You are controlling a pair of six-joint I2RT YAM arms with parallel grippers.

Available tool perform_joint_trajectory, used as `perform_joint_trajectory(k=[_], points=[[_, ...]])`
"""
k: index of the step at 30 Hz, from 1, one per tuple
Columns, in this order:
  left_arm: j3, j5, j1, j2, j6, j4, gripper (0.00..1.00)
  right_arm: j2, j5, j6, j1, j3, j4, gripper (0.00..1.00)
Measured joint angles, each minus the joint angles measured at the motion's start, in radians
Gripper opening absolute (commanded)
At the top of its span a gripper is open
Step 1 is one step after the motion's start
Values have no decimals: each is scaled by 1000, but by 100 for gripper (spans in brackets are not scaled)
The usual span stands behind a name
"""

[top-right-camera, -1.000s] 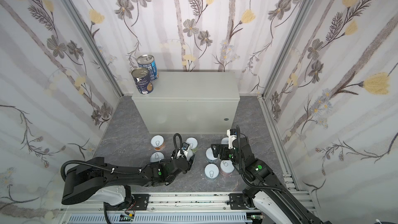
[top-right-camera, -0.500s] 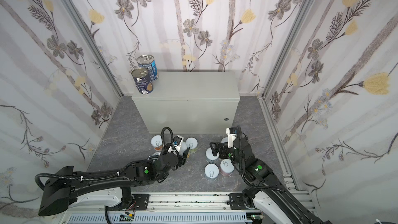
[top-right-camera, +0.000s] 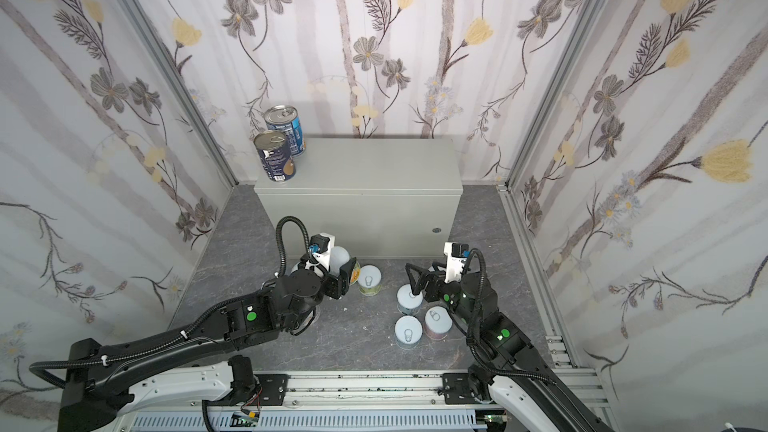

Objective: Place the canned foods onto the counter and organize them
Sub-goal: 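Lift the plastic-wrapped yellow peach can with the left gripper up over the cabinet top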

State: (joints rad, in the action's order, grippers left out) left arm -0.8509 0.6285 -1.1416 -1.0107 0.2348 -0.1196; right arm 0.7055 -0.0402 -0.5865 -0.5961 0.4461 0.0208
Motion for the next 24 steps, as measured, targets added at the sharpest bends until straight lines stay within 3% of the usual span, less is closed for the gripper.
perform_joint_trajectory(k=[9, 17, 24], points=[[-182, -65, 23, -2, -79, -97, 0, -32, -32, -8, 0, -38, -170, 100], [-431, -190, 92, -117, -128, -208, 0, -29, -32, -34, 0, -85, -273, 100], [-551, -241, 143, -224, -179, -250, 0, -26, 4, -60, 0, -113, -357, 100]])
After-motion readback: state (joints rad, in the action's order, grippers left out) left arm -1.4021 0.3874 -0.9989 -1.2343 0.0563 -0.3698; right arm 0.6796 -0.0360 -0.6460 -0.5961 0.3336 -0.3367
